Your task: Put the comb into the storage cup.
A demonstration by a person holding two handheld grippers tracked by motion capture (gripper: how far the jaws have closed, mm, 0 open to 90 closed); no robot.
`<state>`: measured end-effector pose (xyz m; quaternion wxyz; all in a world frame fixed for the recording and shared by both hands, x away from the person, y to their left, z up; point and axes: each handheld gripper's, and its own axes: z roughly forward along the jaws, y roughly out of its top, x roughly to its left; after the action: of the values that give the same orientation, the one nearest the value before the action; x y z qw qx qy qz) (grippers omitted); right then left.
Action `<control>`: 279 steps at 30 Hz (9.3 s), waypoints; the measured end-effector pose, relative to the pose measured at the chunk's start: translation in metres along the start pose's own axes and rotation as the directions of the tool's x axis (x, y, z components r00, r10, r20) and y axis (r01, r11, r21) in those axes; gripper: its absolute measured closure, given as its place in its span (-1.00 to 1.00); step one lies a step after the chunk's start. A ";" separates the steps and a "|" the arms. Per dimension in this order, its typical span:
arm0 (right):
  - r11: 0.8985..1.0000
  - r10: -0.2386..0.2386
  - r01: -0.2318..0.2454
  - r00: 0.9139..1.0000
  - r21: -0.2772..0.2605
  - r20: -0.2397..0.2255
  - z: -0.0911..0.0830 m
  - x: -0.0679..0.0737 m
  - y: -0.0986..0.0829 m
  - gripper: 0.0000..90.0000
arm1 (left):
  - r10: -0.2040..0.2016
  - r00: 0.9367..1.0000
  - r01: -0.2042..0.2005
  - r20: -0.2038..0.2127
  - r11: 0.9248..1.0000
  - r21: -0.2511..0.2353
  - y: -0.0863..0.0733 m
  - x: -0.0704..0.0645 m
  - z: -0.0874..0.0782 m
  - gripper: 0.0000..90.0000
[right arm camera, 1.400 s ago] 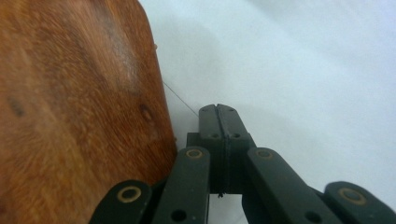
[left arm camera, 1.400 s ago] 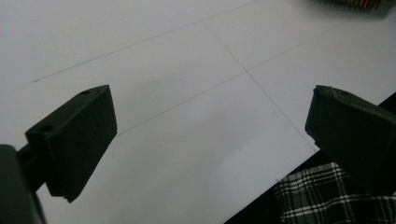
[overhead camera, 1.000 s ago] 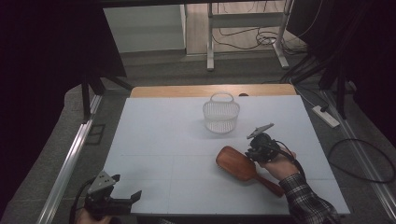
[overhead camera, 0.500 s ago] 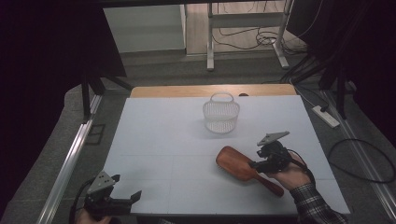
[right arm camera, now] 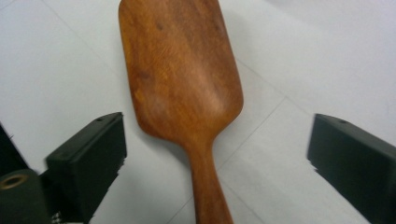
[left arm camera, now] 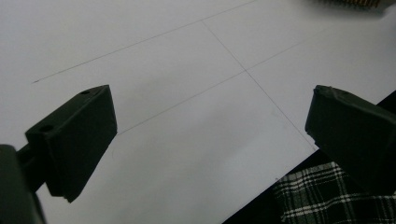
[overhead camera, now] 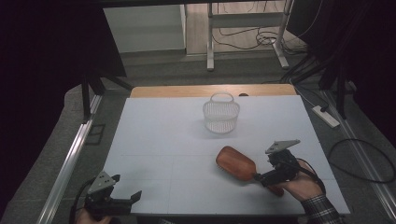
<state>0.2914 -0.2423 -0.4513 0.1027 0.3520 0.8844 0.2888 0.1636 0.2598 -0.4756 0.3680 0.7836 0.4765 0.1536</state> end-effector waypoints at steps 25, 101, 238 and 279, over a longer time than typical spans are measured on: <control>0.997 0.003 -0.003 1.000 0.080 0.002 0.026 -0.001 -0.017 -1.00 | 0.002 1.000 -0.002 0.001 1.000 0.002 0.000 0.000 0.000 -0.93; 0.994 -0.091 0.092 0.995 0.050 -0.028 0.028 0.011 -0.010 0.60 | 0.055 0.996 -0.059 0.073 0.997 0.041 0.014 -0.005 0.016 -1.00; 0.948 -0.150 0.135 0.988 -0.288 -0.030 0.018 0.068 0.026 0.59 | -0.126 0.787 0.167 0.603 0.986 -0.011 0.168 -0.067 0.158 -0.86; 0.955 -0.180 0.158 0.982 -0.251 -0.064 0.026 0.067 0.024 0.42 | -0.166 0.670 0.208 0.723 0.978 0.032 0.169 -0.062 0.153 0.11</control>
<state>0.2663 -0.1711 -0.4573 0.1315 0.2469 0.8725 0.4007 0.3302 0.0941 -0.4504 0.5598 0.7176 0.3669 -0.1925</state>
